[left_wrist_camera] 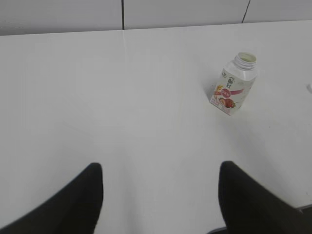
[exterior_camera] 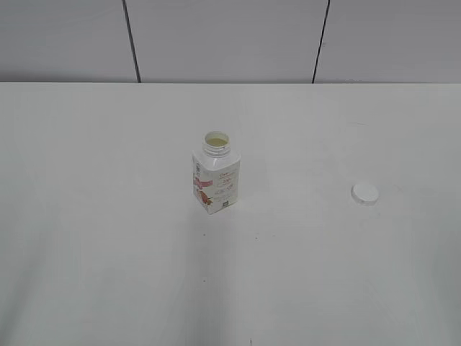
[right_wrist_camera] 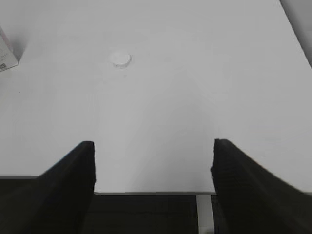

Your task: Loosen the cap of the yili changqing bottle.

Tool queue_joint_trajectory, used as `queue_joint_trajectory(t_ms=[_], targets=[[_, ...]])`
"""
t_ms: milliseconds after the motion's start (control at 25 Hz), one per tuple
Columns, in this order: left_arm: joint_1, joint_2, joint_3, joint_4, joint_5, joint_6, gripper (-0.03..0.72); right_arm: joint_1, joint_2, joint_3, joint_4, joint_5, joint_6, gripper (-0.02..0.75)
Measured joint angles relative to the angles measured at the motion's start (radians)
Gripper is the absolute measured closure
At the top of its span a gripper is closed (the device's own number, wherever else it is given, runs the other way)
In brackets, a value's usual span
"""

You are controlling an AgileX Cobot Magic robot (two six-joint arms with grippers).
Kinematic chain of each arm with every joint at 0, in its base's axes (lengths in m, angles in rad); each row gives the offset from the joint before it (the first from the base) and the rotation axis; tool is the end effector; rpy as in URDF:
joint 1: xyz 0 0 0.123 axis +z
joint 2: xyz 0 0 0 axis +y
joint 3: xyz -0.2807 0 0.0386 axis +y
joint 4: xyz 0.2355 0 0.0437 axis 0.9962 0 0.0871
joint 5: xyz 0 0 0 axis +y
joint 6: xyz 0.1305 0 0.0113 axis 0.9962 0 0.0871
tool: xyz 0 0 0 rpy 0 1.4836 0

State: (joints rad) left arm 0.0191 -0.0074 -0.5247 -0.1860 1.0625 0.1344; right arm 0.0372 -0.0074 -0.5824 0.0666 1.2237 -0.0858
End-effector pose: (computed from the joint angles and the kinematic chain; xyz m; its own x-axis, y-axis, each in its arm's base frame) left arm 0.0173 -0.0208 0.2620 -0.4161 0.0346 -0.9086 0.1456 0.9889 -0.0291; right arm 0.0018 0.0083 0.2588 -0.5122 -0.0821 -0.8550 -0.1231 0.9922 -0.0215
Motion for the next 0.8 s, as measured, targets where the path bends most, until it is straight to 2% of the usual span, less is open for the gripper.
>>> queue_joint_trajectory(t_ms=[320, 600, 800], targets=[[0.0, 0.0, 0.0, -0.003, 0.0, 0.0, 0.227, 0.0, -0.001, 0.025, -0.067, -0.005, 0.036, 0.153], [0.0, 0.0, 0.0, -0.001, 0.0, -0.005, 0.227, 0.0, -0.001, 0.069, -0.072, -0.114, 0.045, 0.153], [0.007, 0.0, 0.0, 0.074, -0.001, -0.079, 0.228, 0.0, -0.001, 0.069, -0.073, -0.125, 0.045, 0.153]])
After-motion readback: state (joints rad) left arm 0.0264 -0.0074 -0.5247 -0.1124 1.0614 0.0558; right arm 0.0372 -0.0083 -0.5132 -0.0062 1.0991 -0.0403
